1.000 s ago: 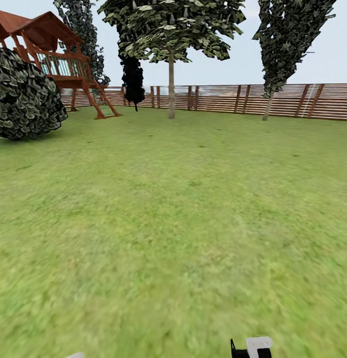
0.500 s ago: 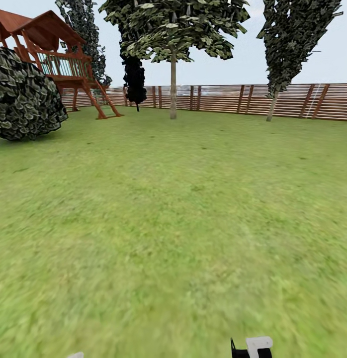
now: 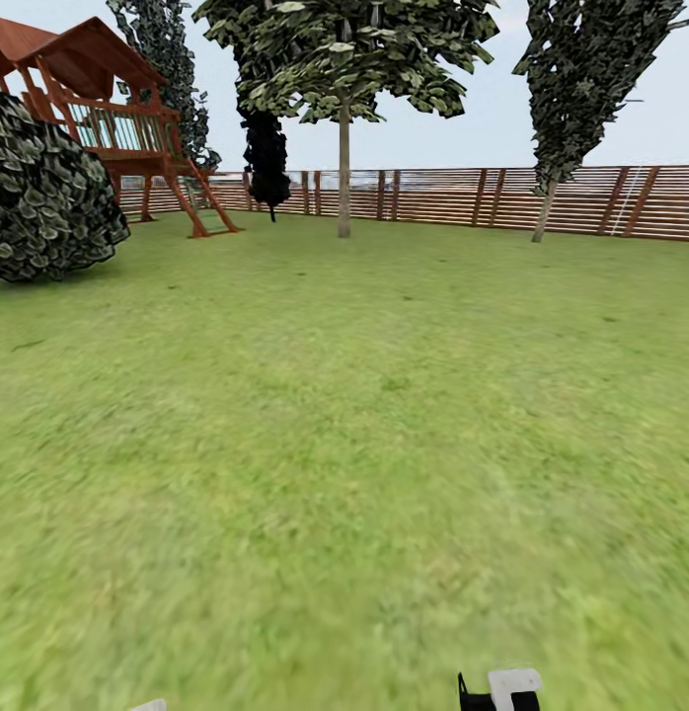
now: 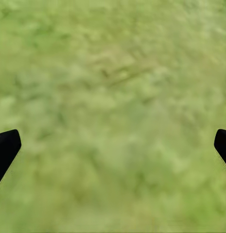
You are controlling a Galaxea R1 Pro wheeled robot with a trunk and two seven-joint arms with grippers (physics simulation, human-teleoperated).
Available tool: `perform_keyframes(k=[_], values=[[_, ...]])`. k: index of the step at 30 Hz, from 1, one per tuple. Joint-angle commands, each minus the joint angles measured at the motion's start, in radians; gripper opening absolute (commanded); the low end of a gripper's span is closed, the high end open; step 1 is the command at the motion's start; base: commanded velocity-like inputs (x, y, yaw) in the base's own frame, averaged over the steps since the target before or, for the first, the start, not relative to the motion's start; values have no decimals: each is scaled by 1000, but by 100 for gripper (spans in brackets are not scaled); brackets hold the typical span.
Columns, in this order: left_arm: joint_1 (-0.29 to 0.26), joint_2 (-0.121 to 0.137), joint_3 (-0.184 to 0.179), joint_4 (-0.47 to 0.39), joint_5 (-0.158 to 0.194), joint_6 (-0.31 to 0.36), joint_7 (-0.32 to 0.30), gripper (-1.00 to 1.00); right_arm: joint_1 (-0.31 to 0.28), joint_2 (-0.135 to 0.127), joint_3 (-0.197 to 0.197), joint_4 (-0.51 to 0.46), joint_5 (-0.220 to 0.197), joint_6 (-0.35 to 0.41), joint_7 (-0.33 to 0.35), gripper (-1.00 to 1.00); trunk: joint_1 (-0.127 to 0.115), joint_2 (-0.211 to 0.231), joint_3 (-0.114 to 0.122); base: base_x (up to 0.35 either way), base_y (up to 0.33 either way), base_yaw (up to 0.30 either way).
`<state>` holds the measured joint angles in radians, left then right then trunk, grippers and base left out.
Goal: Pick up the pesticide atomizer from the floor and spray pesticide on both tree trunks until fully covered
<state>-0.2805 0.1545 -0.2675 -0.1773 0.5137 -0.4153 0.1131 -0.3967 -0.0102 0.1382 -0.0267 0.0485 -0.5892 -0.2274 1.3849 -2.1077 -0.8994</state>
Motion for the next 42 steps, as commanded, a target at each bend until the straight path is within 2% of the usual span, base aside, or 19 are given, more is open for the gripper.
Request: perform_keyframes(k=[1, 15, 42], values=[[-1, 0, -9, -1, 1, -2, 8, -100, -1, 0, 8, 1, 5, 1, -10, 100, 0, 0, -1, 339, 0, 0], [0, 0, -9, -2, 2, -3, 8, -100, -1, 0, 8, 1, 5, 0, -11, 100, 0, 0, -1, 339, 0, 64], [0, 0, -9, -2, 1, -2, 8, -100, -1, 0, 8, 1, 5, 1, -11, 100, 0, 0, -1, 339, 0, 2]])
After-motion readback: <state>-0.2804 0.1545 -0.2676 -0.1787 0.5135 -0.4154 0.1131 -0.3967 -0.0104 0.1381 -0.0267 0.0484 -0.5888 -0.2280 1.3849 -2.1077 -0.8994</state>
